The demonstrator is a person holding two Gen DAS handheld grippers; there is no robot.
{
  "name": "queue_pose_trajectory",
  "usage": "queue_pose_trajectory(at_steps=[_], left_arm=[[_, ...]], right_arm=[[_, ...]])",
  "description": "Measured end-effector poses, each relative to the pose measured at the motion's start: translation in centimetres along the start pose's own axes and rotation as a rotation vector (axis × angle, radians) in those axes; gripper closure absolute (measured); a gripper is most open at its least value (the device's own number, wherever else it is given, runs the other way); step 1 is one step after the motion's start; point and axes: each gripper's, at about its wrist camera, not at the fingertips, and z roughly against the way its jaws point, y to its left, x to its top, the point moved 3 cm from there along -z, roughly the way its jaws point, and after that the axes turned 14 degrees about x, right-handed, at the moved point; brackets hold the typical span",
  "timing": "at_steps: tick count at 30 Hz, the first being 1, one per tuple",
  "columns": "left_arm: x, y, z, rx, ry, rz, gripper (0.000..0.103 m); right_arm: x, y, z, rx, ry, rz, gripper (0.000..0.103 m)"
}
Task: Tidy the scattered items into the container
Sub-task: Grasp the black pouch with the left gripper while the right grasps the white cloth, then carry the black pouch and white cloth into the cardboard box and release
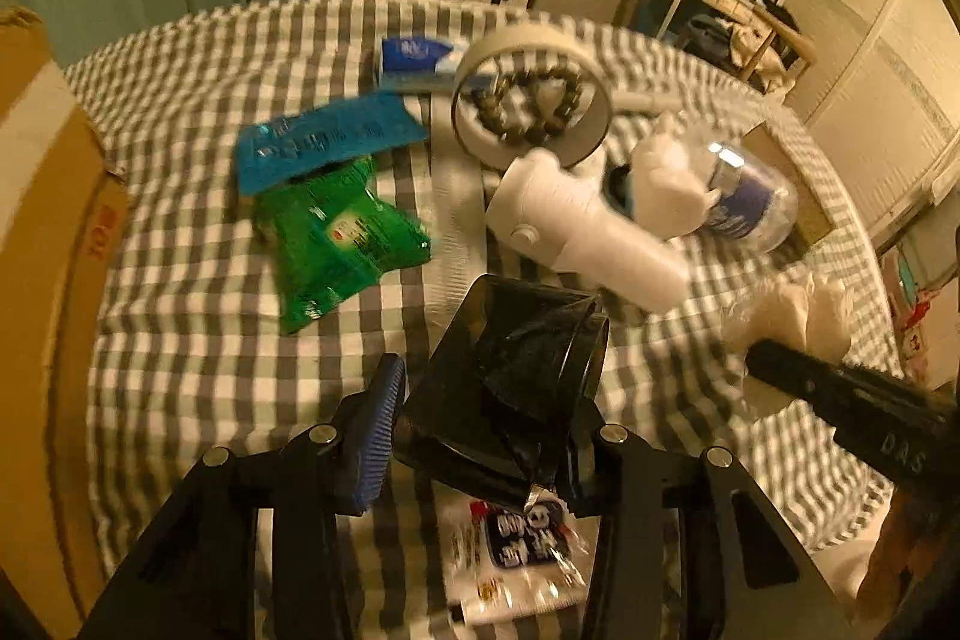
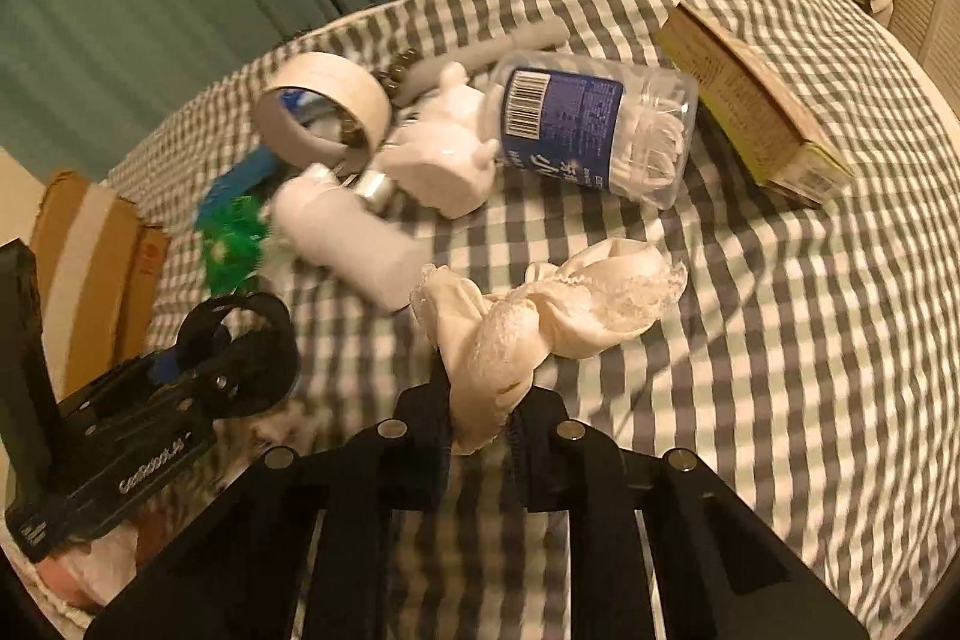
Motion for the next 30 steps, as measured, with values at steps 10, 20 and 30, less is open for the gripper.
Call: queue_pose_trajectory(at_steps=[10,20,30], left_arm=[[2.0,1.6,8.6,-0.05,-0.141,0.056,0.059],[4.4,9.0,19.8,-0.022,-0.267,0.093,0.058],[6.3,20.7,23.7,0.181,-0.303,0.151,0.058]], right_arm=[[-2.1,5.7,8.0,0.087,-0.047,0.07,0.088],[-2.5,18.7,15.4,0.19,-0.159,0.283,0.088],[-2.1,30.5,13.9,0.365,-0.103,0.392,0.088]])
